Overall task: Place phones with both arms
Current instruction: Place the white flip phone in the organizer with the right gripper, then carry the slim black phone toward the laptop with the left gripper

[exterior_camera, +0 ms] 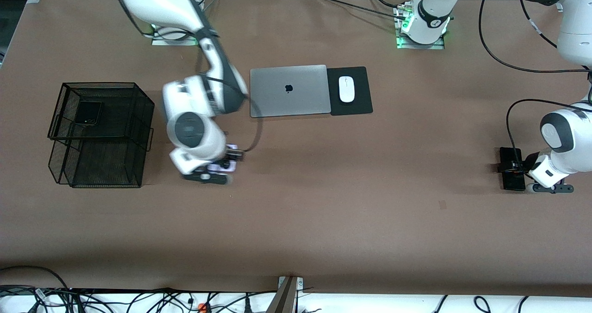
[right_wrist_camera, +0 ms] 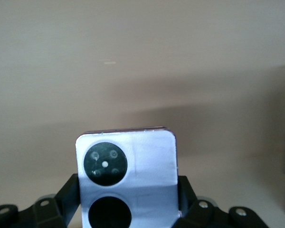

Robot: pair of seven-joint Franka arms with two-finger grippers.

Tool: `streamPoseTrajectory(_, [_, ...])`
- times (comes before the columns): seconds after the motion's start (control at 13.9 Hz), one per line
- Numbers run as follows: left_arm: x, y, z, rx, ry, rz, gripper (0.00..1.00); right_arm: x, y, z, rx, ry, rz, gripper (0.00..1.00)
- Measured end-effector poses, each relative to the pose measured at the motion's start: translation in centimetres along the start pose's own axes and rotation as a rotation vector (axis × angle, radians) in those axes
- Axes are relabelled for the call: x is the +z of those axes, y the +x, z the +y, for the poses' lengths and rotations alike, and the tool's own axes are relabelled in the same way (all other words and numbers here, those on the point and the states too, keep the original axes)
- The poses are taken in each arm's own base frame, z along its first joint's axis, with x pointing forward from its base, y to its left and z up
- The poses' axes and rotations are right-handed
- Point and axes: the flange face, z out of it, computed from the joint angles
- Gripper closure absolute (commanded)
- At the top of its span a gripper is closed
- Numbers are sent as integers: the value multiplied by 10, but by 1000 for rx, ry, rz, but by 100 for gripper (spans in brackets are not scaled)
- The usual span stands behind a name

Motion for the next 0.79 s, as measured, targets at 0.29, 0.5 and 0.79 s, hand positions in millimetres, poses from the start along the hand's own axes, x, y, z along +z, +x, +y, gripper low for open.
streamPoseTrajectory(0.29, [1,-1,0,-1,0,-2,0,-39,9,158,-12,-41,-130,69])
streamPoseTrajectory(0.5, [2,-1,0,-1,2,4,0,-18,-6,271,-7,4,-228,69])
streamPoseTrajectory(0.79, [6,-1,-1,-1,5,11,72,33,-30,342,12,70,-246,69])
